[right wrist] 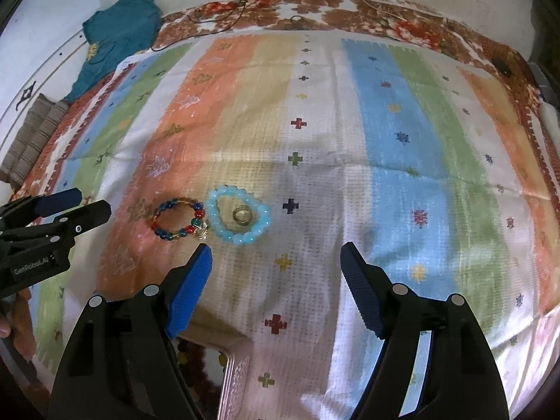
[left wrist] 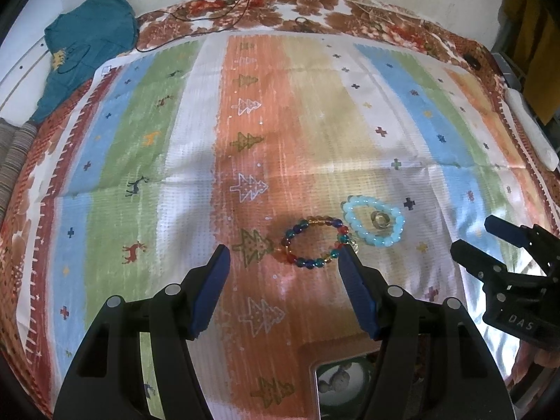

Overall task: Organize jewelry
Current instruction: 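Move both open grippers forward toward the multicolour and light-blue bead bracelets, then close left gripper on multicolour bead bracelet while right gripper grasps light-blue bracelet, then lift both held bracelets and carry them back over the silver tin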

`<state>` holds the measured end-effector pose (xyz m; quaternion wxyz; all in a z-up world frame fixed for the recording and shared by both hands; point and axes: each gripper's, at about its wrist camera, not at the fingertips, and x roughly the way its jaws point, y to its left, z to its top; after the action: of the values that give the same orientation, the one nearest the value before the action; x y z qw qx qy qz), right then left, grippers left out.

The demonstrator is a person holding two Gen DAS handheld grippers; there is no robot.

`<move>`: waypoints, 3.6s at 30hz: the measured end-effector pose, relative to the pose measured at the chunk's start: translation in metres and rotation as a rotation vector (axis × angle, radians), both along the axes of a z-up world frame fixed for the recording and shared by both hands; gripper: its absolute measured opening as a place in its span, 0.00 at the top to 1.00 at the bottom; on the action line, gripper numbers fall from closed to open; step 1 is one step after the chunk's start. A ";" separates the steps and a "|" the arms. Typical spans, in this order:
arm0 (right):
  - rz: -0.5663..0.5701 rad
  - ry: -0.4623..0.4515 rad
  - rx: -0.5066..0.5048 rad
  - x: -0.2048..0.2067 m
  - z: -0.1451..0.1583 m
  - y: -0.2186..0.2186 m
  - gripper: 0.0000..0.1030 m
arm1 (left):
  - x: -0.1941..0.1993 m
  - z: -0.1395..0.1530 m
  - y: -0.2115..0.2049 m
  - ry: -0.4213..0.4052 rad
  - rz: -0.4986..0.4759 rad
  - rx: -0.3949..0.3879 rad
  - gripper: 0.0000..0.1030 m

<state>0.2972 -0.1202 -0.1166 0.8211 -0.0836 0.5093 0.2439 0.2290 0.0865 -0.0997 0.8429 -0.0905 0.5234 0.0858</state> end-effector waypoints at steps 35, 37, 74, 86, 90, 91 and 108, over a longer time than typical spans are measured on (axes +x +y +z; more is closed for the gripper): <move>-0.006 0.066 -0.100 0.052 -0.056 0.026 0.27 | 0.043 -0.065 0.021 0.115 -0.021 -0.058 0.38; -0.008 0.075 -0.093 0.054 -0.059 0.027 0.26 | 0.044 -0.067 0.022 0.119 -0.019 -0.059 0.38; 0.100 0.013 -0.148 0.044 -0.062 0.035 0.88 | 0.046 -0.074 0.018 0.113 -0.100 0.012 0.91; 0.103 -0.007 -0.074 0.025 -0.025 0.027 0.88 | 0.038 -0.033 -0.002 0.016 -0.136 0.010 0.91; 0.107 -0.019 -0.060 0.018 -0.016 0.027 0.88 | 0.035 -0.024 -0.005 -0.007 -0.137 0.010 0.91; 0.107 -0.023 -0.062 0.018 -0.015 0.026 0.88 | 0.034 -0.022 -0.006 -0.009 -0.139 0.010 0.91; 0.118 -0.082 -0.011 -0.004 0.020 0.021 0.88 | 0.010 0.013 -0.019 -0.075 -0.144 -0.041 0.91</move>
<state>0.2928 -0.0994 -0.0965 0.8250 -0.1279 0.4708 0.2854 0.2387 0.0673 -0.0864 0.8640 -0.0727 0.4981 0.0107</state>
